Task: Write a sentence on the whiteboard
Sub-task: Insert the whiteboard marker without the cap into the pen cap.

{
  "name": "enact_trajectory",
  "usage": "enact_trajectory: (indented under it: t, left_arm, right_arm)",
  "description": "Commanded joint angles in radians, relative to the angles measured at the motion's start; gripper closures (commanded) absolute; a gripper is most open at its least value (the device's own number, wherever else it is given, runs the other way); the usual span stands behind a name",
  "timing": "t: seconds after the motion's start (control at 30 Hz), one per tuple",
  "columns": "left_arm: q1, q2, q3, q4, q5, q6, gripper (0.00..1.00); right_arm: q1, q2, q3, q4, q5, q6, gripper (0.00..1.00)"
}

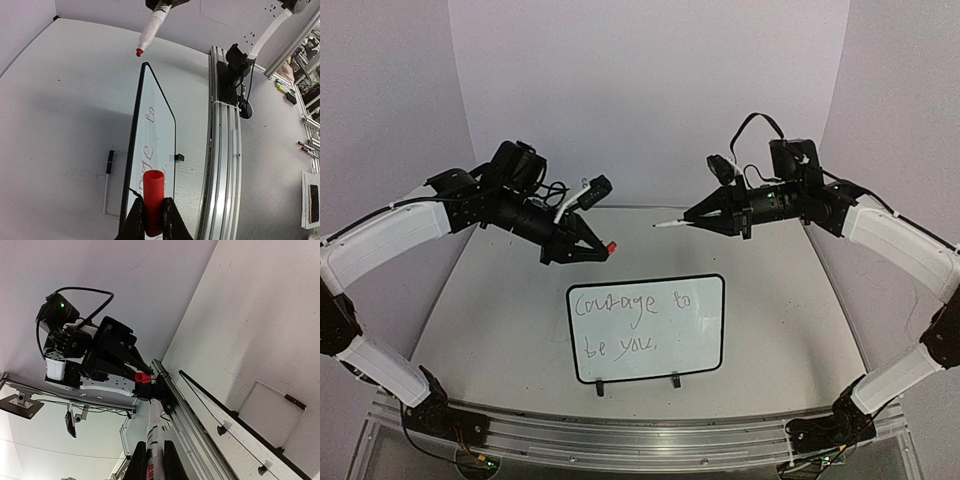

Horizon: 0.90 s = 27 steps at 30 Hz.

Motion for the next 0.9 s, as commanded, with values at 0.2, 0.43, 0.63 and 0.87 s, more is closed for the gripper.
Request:
enact_trajectory:
  t: [0.2,0.43,0.63,0.87]
  left_arm:
    - [-0.077,0.054,0.049,-0.073,0.013,0.034,1.00]
    - [-0.089,0.059,0.051,-0.078,0.009,0.037,1.00]
    - [-0.090,0.053,0.042,-0.066,0.013,0.031,1.00]
    - [-0.092,0.053,0.042,-0.063,0.021,0.031,1.00]
  right_arm:
    - [0.066,0.028,0.014,0.011,-0.062,0.006,1.00]
    - [0.104,0.049,-0.007,0.002,-0.066,-0.011,1.00]
    - [0.121,0.062,-0.024,-0.001,-0.055,-0.021,1.00]
    - [0.131,0.075,-0.026,-0.009,-0.061,-0.029,1.00]
